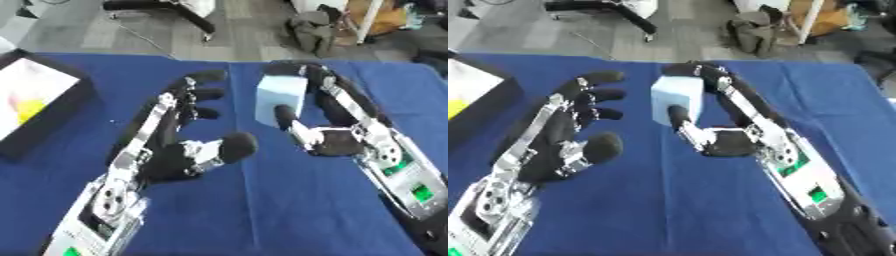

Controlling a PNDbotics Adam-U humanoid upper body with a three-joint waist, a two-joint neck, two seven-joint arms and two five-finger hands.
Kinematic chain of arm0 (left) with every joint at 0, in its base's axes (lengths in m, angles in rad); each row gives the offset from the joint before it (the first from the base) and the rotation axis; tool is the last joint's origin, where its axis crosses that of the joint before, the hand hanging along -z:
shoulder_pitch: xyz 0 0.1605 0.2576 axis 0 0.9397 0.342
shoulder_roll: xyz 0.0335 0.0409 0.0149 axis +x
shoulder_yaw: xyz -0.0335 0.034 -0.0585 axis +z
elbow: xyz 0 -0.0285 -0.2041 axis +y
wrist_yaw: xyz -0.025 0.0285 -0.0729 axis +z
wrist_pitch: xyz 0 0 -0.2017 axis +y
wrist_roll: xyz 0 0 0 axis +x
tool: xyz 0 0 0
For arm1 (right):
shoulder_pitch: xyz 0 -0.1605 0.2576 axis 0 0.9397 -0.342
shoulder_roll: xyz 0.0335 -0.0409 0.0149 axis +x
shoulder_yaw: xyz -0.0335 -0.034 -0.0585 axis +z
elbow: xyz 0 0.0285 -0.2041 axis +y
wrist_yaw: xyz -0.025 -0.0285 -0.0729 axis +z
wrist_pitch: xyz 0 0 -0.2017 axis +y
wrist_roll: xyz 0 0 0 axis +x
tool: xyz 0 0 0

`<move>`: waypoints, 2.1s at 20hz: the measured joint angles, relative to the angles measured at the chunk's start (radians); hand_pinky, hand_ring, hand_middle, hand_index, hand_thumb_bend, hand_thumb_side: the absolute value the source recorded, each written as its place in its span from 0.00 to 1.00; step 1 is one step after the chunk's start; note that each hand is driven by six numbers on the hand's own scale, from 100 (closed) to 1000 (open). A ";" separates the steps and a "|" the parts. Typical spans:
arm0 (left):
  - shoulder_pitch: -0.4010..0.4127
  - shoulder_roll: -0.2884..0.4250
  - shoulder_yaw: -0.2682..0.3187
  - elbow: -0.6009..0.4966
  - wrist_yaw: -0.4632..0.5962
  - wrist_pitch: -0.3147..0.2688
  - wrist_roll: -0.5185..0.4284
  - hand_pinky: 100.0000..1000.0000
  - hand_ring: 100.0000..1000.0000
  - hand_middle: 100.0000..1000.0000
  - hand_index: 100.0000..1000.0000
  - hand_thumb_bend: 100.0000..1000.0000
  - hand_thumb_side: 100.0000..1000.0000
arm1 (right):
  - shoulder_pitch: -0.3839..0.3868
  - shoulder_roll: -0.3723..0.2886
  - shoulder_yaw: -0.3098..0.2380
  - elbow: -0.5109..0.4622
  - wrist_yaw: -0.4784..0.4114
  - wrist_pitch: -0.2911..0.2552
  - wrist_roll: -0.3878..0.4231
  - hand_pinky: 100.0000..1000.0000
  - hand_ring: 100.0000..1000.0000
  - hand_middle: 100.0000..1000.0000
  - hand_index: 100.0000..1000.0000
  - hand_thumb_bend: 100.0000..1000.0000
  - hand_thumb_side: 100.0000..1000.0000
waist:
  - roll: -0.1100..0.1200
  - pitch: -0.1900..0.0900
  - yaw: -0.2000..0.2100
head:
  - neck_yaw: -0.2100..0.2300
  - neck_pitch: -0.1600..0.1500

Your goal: Pick up the objects with one hand, pass them to the other hand, and then place them into the box on the other side of the table.

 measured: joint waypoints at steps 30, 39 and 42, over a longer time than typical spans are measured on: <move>-0.146 -0.027 -0.138 0.066 0.202 0.259 -0.108 0.72 0.83 0.85 0.87 1.00 0.61 | -0.004 -0.009 0.024 0.000 -0.162 -0.069 -0.082 0.56 0.59 0.35 0.38 0.00 0.41 | -0.006 0.002 0.006 | -0.019 0.000; -0.145 -0.036 -0.164 0.102 0.248 0.260 -0.099 0.72 0.83 0.85 0.87 1.00 0.62 | -0.005 -0.008 0.029 0.000 -0.227 -0.106 -0.132 0.55 0.58 0.34 0.37 0.00 0.41 | -0.008 0.003 0.007 | -0.019 0.000; -0.147 -0.036 -0.164 0.103 0.264 0.262 -0.094 0.72 0.82 0.85 0.87 1.00 0.62 | -0.005 -0.008 0.028 0.000 -0.227 -0.121 -0.140 0.55 0.57 0.34 0.37 0.00 0.41 | -0.008 0.005 0.007 | -0.020 0.000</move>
